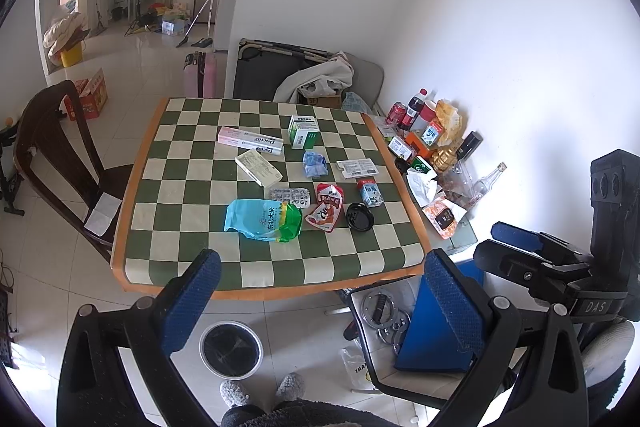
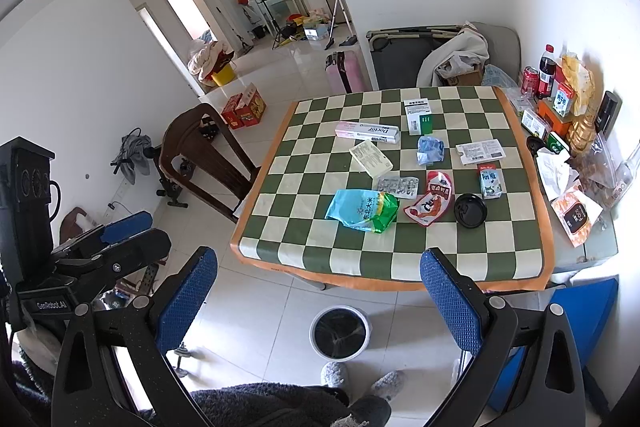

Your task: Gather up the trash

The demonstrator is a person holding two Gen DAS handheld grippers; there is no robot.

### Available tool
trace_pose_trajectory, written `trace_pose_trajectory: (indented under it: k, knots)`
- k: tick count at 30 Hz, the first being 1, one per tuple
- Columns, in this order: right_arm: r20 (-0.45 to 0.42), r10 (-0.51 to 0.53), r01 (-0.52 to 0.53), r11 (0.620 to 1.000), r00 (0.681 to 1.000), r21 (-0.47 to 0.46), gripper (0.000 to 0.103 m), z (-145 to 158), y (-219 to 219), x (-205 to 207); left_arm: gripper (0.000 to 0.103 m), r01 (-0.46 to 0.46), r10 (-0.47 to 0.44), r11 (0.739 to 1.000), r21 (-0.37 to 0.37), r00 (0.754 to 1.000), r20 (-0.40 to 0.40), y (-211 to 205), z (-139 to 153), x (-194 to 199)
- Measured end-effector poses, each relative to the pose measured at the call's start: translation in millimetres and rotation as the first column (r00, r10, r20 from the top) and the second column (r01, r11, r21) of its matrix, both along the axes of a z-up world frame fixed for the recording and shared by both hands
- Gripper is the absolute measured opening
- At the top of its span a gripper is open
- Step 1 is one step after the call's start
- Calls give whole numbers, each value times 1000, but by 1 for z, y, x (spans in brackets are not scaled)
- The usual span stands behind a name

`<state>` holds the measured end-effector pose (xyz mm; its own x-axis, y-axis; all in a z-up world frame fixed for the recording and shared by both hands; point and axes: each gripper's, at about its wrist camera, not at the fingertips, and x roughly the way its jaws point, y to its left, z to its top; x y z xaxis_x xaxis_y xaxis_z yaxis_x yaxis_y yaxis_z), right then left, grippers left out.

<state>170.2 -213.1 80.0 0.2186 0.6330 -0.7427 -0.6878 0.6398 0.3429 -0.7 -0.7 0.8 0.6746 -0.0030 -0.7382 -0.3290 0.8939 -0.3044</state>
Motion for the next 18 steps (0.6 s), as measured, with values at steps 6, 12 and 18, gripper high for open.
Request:
trace_pose_trajectory:
  k: [6,12,18]
  knots:
    - [1,4,-4,1000,1000,1,103,0,-2,0,103,0,0,1000,-1,1000,1,-1,3,1]
    - [0,6,-6,1000,1000,4,103,1,-3,2,103,3,-3,1000,1,1000,2,5,14,11]
    - [-1,8,-8,1000,1000,7,103,-2,-1,1,103,6,-6,1000,2,1000,4,7,19,14]
